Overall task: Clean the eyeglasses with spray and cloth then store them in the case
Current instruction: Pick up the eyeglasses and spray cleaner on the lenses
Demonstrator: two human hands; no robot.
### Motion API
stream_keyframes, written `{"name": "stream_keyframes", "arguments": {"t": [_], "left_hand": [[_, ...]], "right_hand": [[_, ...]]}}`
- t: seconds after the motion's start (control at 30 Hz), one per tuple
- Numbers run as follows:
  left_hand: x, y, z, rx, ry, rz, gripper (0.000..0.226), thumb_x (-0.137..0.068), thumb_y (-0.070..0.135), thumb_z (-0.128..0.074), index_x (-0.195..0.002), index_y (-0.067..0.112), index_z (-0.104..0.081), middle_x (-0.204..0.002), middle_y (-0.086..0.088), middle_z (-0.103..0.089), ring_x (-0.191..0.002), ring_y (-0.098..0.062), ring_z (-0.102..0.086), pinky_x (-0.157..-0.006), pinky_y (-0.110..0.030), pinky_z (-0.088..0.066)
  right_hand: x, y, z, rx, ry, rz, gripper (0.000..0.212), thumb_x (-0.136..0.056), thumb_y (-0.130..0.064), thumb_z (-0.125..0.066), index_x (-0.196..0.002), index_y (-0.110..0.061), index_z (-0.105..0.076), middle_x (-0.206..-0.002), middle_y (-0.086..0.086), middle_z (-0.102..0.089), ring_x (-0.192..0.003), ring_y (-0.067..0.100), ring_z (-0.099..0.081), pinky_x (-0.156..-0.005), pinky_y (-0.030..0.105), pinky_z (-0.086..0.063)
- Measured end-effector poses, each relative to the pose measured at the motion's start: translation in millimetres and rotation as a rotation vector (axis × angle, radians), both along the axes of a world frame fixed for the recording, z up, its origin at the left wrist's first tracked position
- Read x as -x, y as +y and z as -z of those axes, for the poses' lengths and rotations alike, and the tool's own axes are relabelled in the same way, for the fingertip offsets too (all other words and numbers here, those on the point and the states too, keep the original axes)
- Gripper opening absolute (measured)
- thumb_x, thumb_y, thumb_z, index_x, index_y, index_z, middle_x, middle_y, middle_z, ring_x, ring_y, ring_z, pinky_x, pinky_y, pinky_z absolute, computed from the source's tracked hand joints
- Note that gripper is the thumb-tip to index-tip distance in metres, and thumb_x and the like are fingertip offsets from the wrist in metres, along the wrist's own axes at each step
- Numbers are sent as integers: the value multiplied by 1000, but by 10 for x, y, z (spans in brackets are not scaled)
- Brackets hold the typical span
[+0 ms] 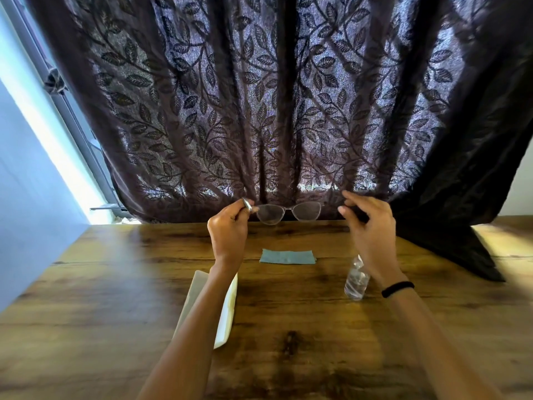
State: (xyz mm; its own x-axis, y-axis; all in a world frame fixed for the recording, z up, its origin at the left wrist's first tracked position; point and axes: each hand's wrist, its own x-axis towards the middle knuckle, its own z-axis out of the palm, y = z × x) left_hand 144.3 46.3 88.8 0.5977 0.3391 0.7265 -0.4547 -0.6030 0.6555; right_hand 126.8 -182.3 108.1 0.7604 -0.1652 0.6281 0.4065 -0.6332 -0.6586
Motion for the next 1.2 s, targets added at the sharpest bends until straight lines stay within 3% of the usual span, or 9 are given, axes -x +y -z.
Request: {"name": "stream_keyframes", "arguments": {"t": [0.07, 0.13, 0.37, 0.53, 0.63, 0.87, 1.03, 1.2], "left_hand": [[6, 0, -15, 80, 13, 30, 6, -77, 3, -70, -82, 4, -73, -67, -4, -70, -48, -9, -54, -47, -33, -50], [22, -5, -27, 143, 15, 73, 7, -75, 4, -71, -82, 6, -73, -72, -4, -71, -56, 0, -60, -56, -22, -54], [26, -21, -29, 327, 114, 174, 13, -76, -2, -69, -89, 1, -71, -74, 0, -69, -62, 4, -63, -62, -14, -55], [29, -32, -1, 390, 145, 211, 14, -76, -4, -68, -88, 3, -70, -72, 0, -69, -63, 2, -64, -64, -18, -57], [37, -28, 16, 423, 177, 270, 17, -76, -4, -67, -85, 10, -70, -73, 0, -70, -70, -7, -68, -69, -24, -58], [35, -9, 12, 347, 185, 380, 25, -82, -7, -60, -104, 5, -64, -91, -5, -70, -84, -7, -68, -79, -23, -55], [59, 14, -18, 348, 206, 427, 27, -82, -9, -59, -101, 8, -64, -82, 9, -72, -83, -6, -68, -76, -19, -54], [50, -2, -6, 353, 172, 307, 24, -79, -2, -66, -102, 3, -66, -88, -6, -72, -82, -6, -68, -79, -24, -56]], "right_hand": [[-25, 28, -23, 1, 50, -54, 32, -82, -17, -66, -114, -13, -64, -102, 1, -67, -105, 20, -51, -92, 36, -45], [-7, 69, -39, -9, 50, -90, 29, -80, -16, -67, -109, -13, -67, -99, -4, -65, -103, 17, -51, -91, 38, -47], [81, 175, -74, -22, -60, -133, 19, -77, -13, -70, -95, -8, -71, -90, -8, -61, -94, 10, -51, -80, 15, -42], [83, 198, -83, -27, -102, -122, 18, -77, -14, -69, -94, -8, -71, -88, -9, -61, -92, 12, -52, -79, 14, -43], [71, 204, -75, -49, -118, -109, 18, -77, -12, -69, -93, -6, -71, -88, -7, -62, -92, 16, -54, -79, 21, -45], [-27, 170, 12, -117, -44, -80, 19, -78, -11, -69, -95, -4, -71, -91, 3, -68, -95, 25, -59, -78, 7, -42], [-49, 170, 38, -198, 37, -85, 22, -79, -9, -67, -101, -3, -69, -90, -2, -63, -96, 28, -60, -86, 41, -52], [-41, 211, 26, -189, 40, -97, 20, -80, -10, -66, -99, -5, -69, -89, -5, -61, -96, 26, -60, -85, 41, -52]]}}
